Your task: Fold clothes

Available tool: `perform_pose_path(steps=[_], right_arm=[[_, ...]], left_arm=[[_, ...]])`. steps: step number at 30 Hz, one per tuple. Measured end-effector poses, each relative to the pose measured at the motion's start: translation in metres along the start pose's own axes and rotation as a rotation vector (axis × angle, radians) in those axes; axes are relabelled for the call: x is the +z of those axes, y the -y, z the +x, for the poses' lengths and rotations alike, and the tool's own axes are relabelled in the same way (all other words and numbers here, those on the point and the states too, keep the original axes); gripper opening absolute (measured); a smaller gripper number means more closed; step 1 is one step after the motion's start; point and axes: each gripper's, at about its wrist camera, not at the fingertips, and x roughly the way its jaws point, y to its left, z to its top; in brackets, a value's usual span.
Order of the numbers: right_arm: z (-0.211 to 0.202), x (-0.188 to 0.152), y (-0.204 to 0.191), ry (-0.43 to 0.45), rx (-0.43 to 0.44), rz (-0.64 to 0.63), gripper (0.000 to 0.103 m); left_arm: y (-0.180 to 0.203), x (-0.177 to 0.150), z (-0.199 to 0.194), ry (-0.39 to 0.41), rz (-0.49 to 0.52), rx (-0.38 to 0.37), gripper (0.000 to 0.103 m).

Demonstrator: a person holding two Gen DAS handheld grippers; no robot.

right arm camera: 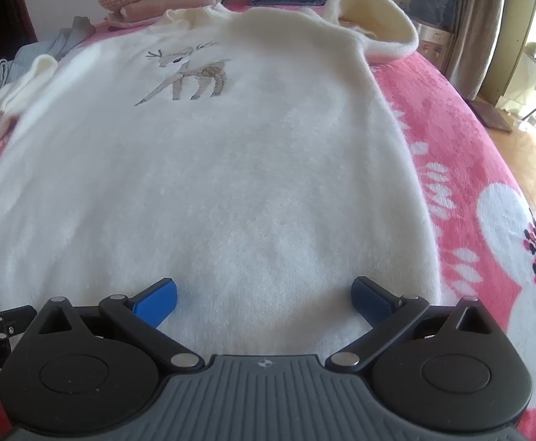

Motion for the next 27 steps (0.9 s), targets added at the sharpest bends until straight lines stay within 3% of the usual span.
perform_pose_path(steps=[27], right_arm=[[0.0027, -0.0029, 0.0003, -0.002, 0.003, 0.026, 0.103]], left_arm=[[0.0002, 0.0053, 0.0032, -0.038, 0.001, -0.011, 0.103]])
